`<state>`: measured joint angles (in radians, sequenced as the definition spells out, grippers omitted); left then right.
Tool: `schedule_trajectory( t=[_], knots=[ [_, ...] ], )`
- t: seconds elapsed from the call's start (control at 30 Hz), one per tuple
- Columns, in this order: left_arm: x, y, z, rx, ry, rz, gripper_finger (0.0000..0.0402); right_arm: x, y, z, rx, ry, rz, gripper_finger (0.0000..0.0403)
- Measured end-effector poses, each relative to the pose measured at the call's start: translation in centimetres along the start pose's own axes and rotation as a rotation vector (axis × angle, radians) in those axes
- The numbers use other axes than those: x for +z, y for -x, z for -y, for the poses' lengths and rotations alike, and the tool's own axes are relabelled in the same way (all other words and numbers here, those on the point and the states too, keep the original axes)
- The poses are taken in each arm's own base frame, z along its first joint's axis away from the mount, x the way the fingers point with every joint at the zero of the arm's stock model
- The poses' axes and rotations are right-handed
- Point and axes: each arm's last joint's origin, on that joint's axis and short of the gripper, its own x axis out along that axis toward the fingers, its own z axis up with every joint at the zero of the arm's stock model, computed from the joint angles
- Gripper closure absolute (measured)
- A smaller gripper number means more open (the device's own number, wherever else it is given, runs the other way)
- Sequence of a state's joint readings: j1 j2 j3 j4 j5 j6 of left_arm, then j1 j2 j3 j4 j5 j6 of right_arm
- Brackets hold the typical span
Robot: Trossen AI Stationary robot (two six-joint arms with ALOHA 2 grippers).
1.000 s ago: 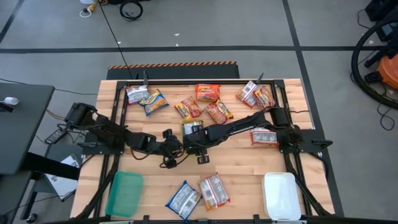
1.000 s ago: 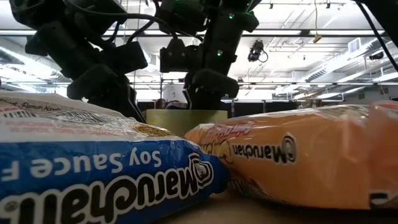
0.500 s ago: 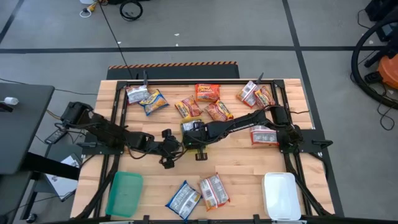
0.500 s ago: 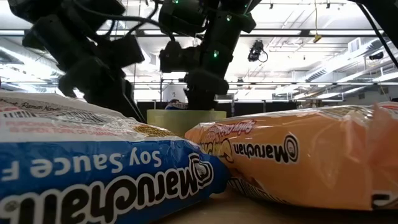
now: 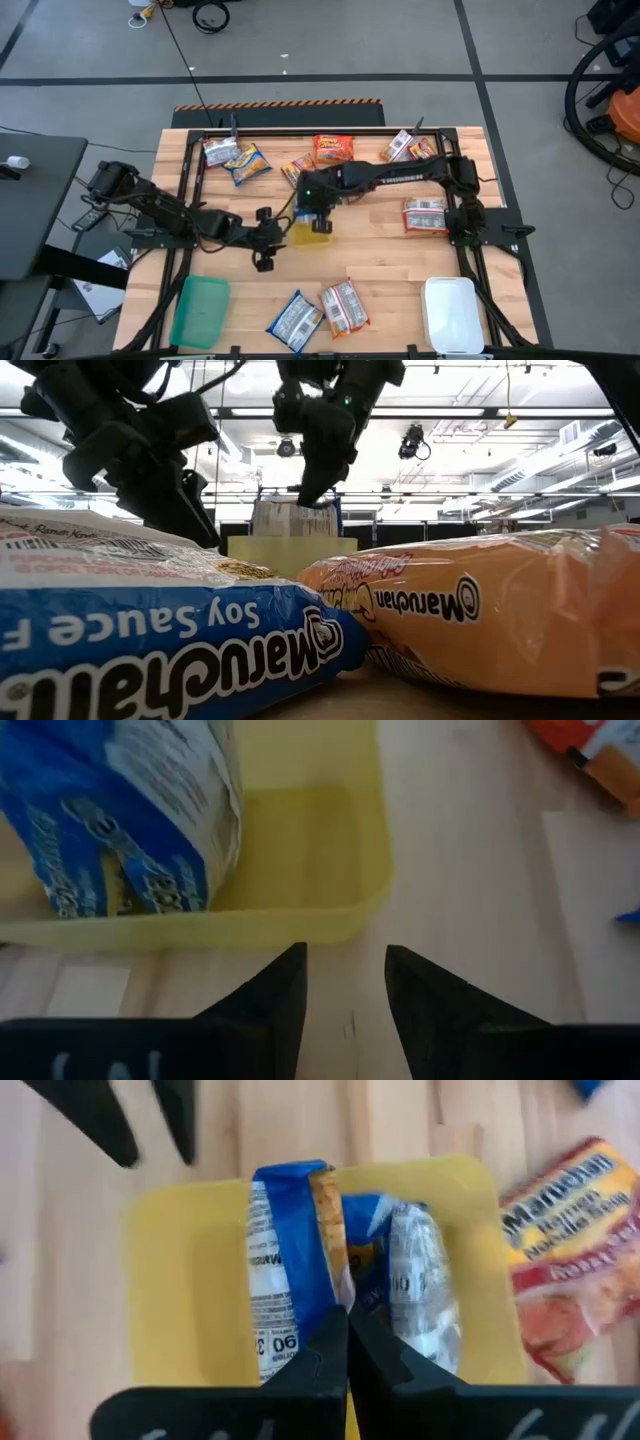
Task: Sort Maruchan noodles
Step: Adjust the blue noodle packs in the yellow bin
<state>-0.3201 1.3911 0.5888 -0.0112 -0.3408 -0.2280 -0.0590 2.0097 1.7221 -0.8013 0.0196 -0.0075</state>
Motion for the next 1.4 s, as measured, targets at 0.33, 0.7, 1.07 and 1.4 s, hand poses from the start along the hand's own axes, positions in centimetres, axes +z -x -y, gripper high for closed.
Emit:
schedule_trajectory(
  t=[0.33,0.7,1.07,1.4],
  knots=[
    [-0.4,0.0,-0.2,0.021,0.006,-0.036,0.026,-0.5,-0.4,-3.0,0.215,0.031,-0.014,0.0398],
    [-0.6,0.0,-0.2,0.035,0.002,-0.051,0.026,-0.8,-0.3,-5.1,0.181,0.11,-0.035,0.0382],
    [-0.7,0.9,-0.7,0.052,0.007,-0.082,0.026,-0.1,4.1,-4.9,0.079,0.249,0.107,0.0265],
    [-0.6,3.6,-1.7,0.082,0.006,-0.079,0.026,-0.7,-3.0,-2.2,0.061,0.276,-0.037,0.0254]
  ],
)
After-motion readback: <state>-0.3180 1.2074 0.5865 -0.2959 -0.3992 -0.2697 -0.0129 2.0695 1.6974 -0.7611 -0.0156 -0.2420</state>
